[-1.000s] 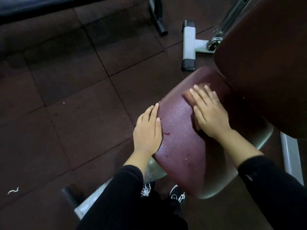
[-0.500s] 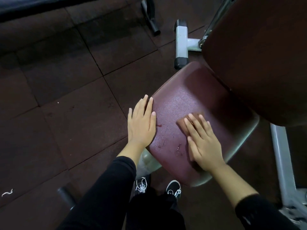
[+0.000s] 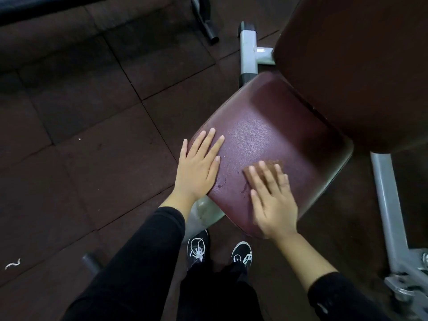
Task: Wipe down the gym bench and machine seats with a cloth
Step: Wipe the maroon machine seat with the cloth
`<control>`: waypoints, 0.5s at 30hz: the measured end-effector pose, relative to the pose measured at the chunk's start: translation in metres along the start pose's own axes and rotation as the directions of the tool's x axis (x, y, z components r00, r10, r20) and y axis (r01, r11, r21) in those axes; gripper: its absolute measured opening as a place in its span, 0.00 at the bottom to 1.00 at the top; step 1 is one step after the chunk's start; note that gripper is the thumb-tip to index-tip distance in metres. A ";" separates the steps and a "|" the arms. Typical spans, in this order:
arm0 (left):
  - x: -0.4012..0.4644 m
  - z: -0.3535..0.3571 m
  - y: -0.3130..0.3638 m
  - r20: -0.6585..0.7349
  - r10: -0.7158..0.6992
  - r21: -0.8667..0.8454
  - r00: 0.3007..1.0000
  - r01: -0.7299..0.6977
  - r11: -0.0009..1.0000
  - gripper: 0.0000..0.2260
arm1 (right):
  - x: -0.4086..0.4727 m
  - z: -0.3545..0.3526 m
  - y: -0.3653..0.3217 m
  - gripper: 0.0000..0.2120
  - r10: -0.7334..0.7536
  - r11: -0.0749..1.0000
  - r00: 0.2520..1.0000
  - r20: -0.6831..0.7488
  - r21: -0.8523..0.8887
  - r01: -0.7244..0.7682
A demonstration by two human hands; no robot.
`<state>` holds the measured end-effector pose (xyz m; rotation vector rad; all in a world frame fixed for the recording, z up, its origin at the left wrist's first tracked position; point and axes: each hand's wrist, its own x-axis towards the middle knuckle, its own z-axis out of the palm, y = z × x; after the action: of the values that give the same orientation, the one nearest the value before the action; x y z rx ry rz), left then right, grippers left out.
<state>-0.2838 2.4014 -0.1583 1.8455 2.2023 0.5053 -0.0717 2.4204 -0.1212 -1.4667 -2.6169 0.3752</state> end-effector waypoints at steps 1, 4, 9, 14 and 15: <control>0.000 0.001 -0.001 -0.007 0.003 -0.009 1.000 -0.003 1.000 0.22 | 0.000 0.004 -0.011 0.24 -0.036 0.999 0.999 0.003 -0.009 0.036; 0.000 0.001 -0.003 -0.006 0.017 -0.029 1.000 -0.018 0.999 0.22 | -0.018 0.015 -0.028 0.25 -0.246 0.969 0.968 0.045 -0.024 0.247; 0.000 0.000 -0.002 -0.016 0.024 -0.030 1.000 -0.025 0.999 0.22 | -0.064 0.009 0.015 0.28 -0.505 0.841 0.844 0.182 -0.118 0.529; 0.000 0.000 -0.001 -0.001 0.005 -0.013 1.000 -0.005 1.000 0.22 | -0.040 -0.010 0.039 0.22 -0.301 0.948 0.945 0.125 -0.072 0.312; 0.000 0.000 0.000 0.000 0.003 -0.007 1.000 -0.003 1.000 0.22 | -0.027 -0.010 0.032 0.22 -0.249 0.965 0.963 0.106 -0.060 0.256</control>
<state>-0.2839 2.4014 -0.1581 1.8456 2.1957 0.5129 -0.0289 2.4146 -0.1196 -1.1372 -2.8779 0.3332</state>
